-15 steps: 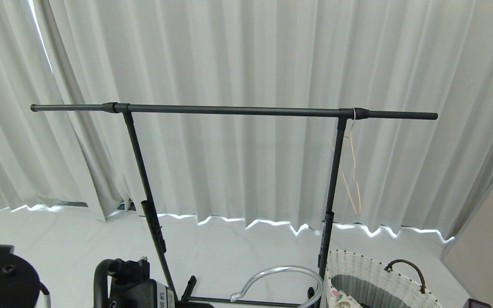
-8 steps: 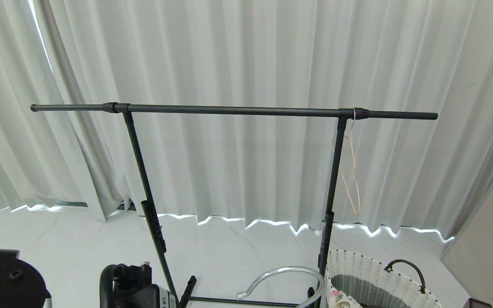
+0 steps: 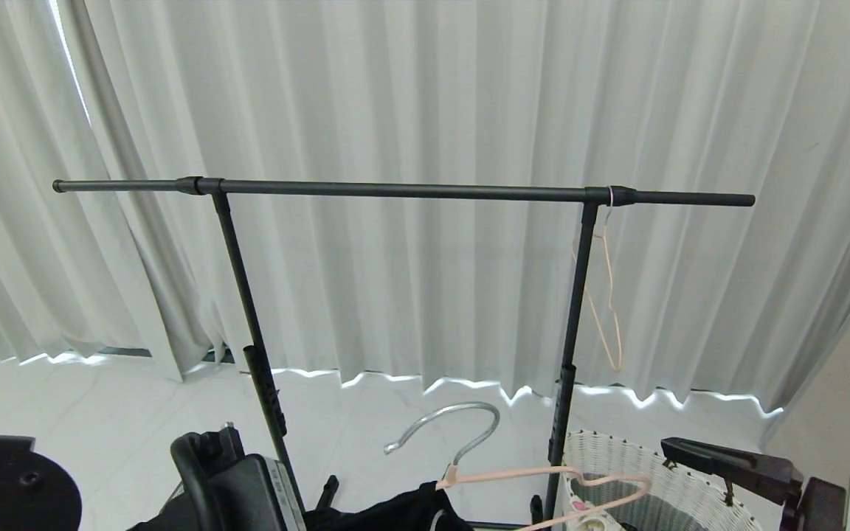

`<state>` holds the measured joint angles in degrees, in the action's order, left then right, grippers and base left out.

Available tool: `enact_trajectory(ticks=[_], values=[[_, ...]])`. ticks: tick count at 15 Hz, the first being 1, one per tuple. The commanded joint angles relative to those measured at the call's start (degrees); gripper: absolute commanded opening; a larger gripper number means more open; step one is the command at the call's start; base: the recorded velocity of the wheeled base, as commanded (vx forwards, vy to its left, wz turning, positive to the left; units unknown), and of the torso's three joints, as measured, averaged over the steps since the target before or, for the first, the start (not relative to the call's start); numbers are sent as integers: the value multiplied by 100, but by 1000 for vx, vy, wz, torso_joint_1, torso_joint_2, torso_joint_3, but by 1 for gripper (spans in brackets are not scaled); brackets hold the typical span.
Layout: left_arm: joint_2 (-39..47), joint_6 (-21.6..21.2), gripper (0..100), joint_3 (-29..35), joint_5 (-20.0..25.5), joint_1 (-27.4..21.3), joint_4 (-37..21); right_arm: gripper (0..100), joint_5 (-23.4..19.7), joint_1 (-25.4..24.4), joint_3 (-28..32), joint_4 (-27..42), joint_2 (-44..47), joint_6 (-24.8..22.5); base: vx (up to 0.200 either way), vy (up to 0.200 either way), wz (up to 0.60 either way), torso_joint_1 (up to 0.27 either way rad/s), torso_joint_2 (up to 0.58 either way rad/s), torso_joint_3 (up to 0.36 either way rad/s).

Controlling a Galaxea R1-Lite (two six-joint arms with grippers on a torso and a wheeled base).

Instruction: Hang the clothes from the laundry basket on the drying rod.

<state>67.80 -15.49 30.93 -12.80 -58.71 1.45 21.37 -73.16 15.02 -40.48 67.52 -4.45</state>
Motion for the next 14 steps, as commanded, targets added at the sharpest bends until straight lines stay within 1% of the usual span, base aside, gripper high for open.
enact_trajectory(ticks=[1,3,5,6,9,11,14], values=[[-13,20,0,36,-56,79,22,100,-19,355,-157,-3,-90,14,0,0,0,0,0,0],[-22,3,0,71,-56,448,453,100,-19,407,-315,-3,-108,85,0,0,0,0,0,0],[-30,3,0,150,-65,782,822,100,-19,407,-280,-3,-90,322,0,0,0,0,0,0],[-39,3,0,221,-65,923,848,100,-28,407,-271,-3,-64,463,0,0,0,0,0,0],[-39,20,0,449,-56,967,857,100,-54,381,-245,-3,296,717,0,0,0,0,0,0],[-30,11,0,484,-38,949,857,100,-54,372,-25,-12,850,964,0,0,0,0,0,0],[-48,11,0,493,-38,923,866,100,-36,372,757,-47,1852,1157,0,0,0,0,0,0]])
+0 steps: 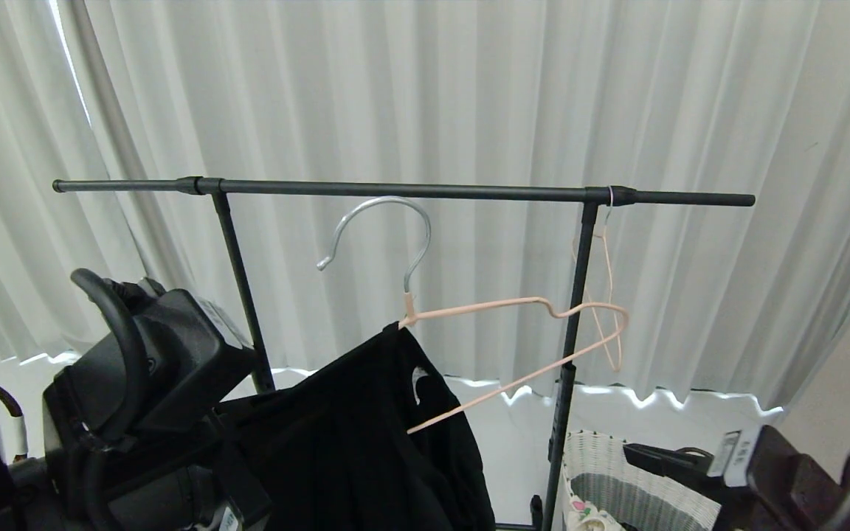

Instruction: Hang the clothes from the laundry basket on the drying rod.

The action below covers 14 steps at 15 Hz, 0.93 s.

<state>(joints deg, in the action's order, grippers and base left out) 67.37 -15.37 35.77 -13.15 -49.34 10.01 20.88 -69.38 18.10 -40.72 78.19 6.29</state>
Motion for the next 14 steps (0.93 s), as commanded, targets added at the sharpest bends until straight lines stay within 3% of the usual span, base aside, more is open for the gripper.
enact_trajectory(ticks=[1,4,14], values=[[-4,-1,0,0,-3,-6,54,100,21,-14,677,-165,1119,109,0,0,0,0,0,0],[-4,-1,0,0,-3,-6,80,100,47,-155,870,-912,1867,109,0,0,0,0,0,0],[-13,8,0,0,15,-252,177,100,267,-85,862,-991,2174,188,0,0,0,0,0,0]])
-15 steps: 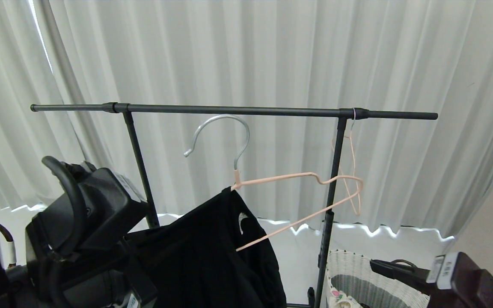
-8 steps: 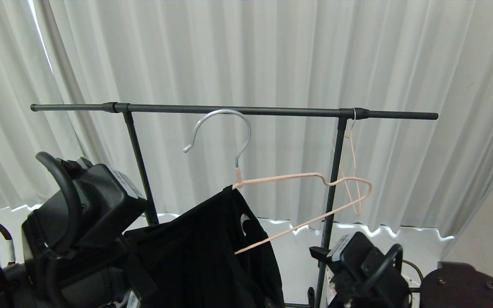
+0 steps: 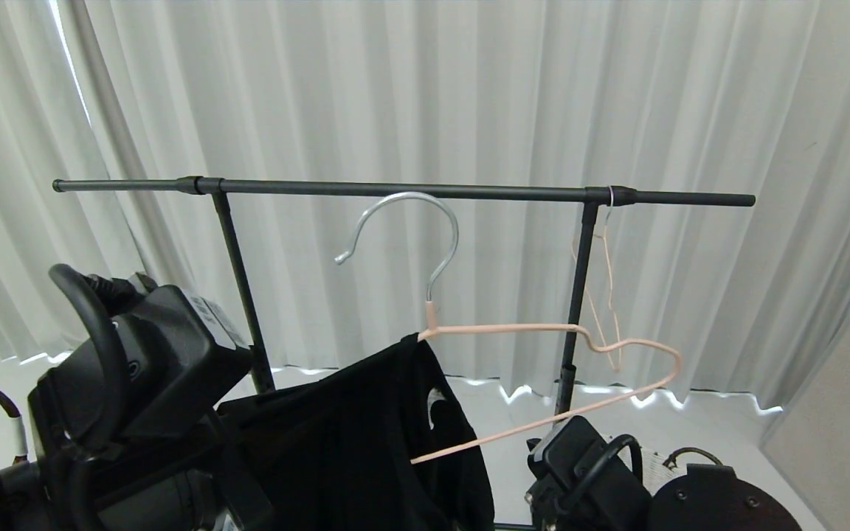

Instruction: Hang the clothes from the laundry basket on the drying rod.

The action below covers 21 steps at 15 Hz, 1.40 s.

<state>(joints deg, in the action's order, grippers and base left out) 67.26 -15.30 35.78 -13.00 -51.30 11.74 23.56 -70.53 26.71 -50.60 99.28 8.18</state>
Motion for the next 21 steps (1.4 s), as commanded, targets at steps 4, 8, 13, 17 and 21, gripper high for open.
enact_trajectory(ticks=[4,8,13,17,21], values=[[16,53,0,8,-10,-65,13,100,8,22,-25,-2,179,-27,0,0,0,0,0,0],[24,159,0,122,-36,-65,13,100,236,5,-52,7,259,-36,0,0,0,0,0,0],[60,159,0,113,-467,-21,39,100,482,5,-368,7,197,-45,0,0,0,0,0,0],[51,247,0,43,-783,-12,39,100,500,260,-887,33,-128,-106,0,0,0,0,0,0],[7,220,0,-247,-1074,15,39,100,491,1182,-1757,33,-823,-422,0,0,0,0,0,0]])
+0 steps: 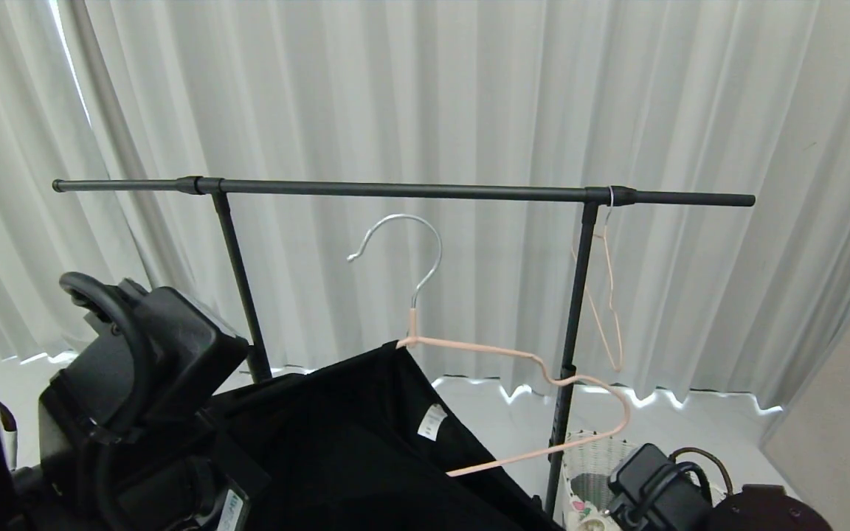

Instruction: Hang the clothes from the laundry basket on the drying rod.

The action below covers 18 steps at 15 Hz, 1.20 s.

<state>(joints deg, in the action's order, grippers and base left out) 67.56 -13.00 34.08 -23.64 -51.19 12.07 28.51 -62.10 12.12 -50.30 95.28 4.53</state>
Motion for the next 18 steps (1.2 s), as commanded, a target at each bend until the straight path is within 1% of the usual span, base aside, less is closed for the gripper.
enact_trajectory(ticks=[1,5,7,8,9,12,13,14,15,17,18], values=[[-32,-28,0,-139,-9,4,6,100,-4,576,-394,2,-572,-84,0,0,0,0,0,0],[-32,-45,0,-315,-9,-5,6,100,-4,1200,-377,2,-757,-137,0,0,0,0,0,0],[-94,-353,0,-534,-9,4,6,100,-21,1358,-359,2,-774,-190,0,0,0,0,0,0],[-164,-520,0,-649,-9,-5,6,100,-21,1393,-359,-6,-783,-190,0,0,0,0,0,0],[-191,-590,0,-772,-9,-5,6,100,-21,1420,-359,2,-783,-190,0,0,0,0,0,0],[-252,-660,0,-1035,-27,-5,6,100,-39,1420,-306,-6,-792,-199,0,0,0,0,0,0],[-235,-845,0,-1115,-106,4,6,100,-48,1420,-183,-6,-801,-207,0,0,0,0,0,0],[-191,-986,0,-1194,-326,4,6,100,-56,1420,-16,-6,-801,-216,0,0,0,0,0,0],[-111,-994,0,-1229,-484,4,6,100,-74,1420,151,-6,-783,-225,0,0,0,0,0,0],[-6,-968,0,-1185,-528,30,68,100,-153,1393,238,-6,-774,-392,0,0,0,0,0,0],[82,-950,0,-1194,-563,109,278,100,-285,1376,238,-6,-801,-480,0,0,0,0,0,0]])
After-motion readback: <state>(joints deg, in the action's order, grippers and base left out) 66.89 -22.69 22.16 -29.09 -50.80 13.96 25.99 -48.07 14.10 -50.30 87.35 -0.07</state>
